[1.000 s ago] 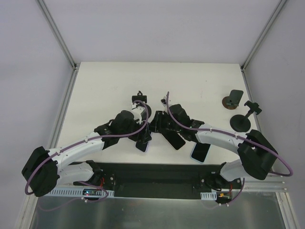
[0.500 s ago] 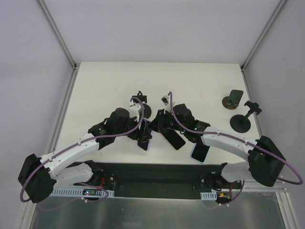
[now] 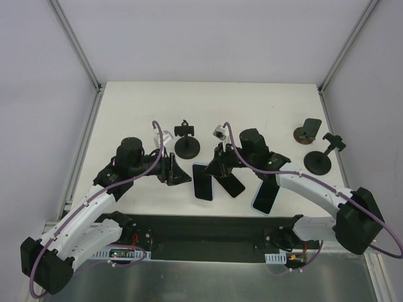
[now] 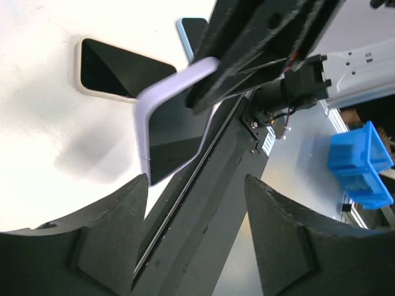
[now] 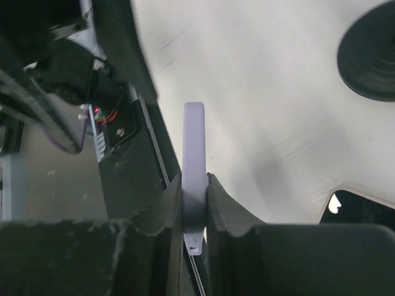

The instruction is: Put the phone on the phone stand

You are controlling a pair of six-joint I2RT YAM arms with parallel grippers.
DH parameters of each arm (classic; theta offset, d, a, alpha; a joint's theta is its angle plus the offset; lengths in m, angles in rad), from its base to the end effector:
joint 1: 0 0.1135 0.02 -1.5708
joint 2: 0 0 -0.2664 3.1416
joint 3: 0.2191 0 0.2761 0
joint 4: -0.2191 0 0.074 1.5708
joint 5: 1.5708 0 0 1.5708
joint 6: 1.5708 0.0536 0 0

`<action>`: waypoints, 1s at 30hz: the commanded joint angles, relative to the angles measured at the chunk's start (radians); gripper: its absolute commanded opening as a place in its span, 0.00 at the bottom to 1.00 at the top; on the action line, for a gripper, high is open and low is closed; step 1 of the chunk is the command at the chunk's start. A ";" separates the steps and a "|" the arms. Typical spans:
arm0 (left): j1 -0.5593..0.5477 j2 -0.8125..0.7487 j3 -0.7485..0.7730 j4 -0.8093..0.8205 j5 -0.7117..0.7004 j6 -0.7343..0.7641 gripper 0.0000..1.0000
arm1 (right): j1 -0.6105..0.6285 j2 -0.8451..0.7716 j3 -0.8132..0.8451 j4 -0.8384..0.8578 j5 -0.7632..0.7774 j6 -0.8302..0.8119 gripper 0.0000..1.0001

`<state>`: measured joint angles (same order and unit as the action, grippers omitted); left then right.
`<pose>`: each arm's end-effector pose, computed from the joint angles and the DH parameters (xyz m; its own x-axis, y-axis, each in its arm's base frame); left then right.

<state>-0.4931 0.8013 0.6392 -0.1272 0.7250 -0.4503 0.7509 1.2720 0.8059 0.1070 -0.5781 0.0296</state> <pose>0.1767 -0.1353 0.2880 -0.6241 -0.0344 -0.7806 0.7137 0.3815 -0.5875 0.2144 0.2402 0.2588 -0.2848 -0.2319 -0.9301 -0.9374 0.2702 0.2197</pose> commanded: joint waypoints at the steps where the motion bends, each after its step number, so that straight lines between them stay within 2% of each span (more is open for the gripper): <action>1: 0.045 0.027 0.077 0.023 0.162 0.053 0.59 | -0.004 -0.105 0.121 -0.052 -0.229 -0.199 0.01; 4: 0.070 0.035 0.088 0.046 0.217 0.067 0.69 | -0.012 -0.105 0.173 -0.102 -0.258 -0.235 0.01; 5: 0.073 0.038 0.089 0.061 0.226 0.073 0.80 | -0.015 -0.102 0.186 -0.102 -0.281 -0.234 0.01; 6: 0.074 0.044 0.091 0.070 0.246 0.076 0.83 | -0.016 -0.100 0.199 -0.102 -0.296 -0.234 0.01; 9: 0.076 0.085 0.122 0.087 0.289 0.079 0.83 | -0.018 -0.077 0.254 -0.102 -0.318 -0.223 0.01; 14: 0.076 0.174 0.201 0.151 0.332 0.030 0.68 | -0.033 -0.030 0.360 -0.104 -0.384 -0.198 0.01; 15: 0.076 0.185 0.209 0.164 0.343 0.024 0.62 | -0.035 -0.017 0.369 -0.102 -0.387 -0.197 0.01; 17: 0.076 0.216 0.223 0.216 0.390 -0.007 0.57 | -0.042 -0.011 0.384 -0.102 -0.393 -0.189 0.01; 22: 0.076 0.272 0.231 0.299 0.488 -0.064 0.37 | -0.058 -0.011 0.381 -0.102 -0.394 -0.160 0.01; 28: 0.059 0.282 0.229 0.324 0.519 -0.065 0.37 | -0.059 -0.020 0.355 -0.075 -0.367 -0.080 0.01; 30: 0.047 0.314 0.253 0.324 0.542 -0.070 0.31 | -0.059 -0.028 0.334 -0.035 -0.339 -0.054 0.01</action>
<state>-0.4271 1.0794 0.8333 0.1314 1.1790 -0.5087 0.6941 1.2732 1.1366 -0.0547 -0.9031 -0.1024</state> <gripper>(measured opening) 0.354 0.170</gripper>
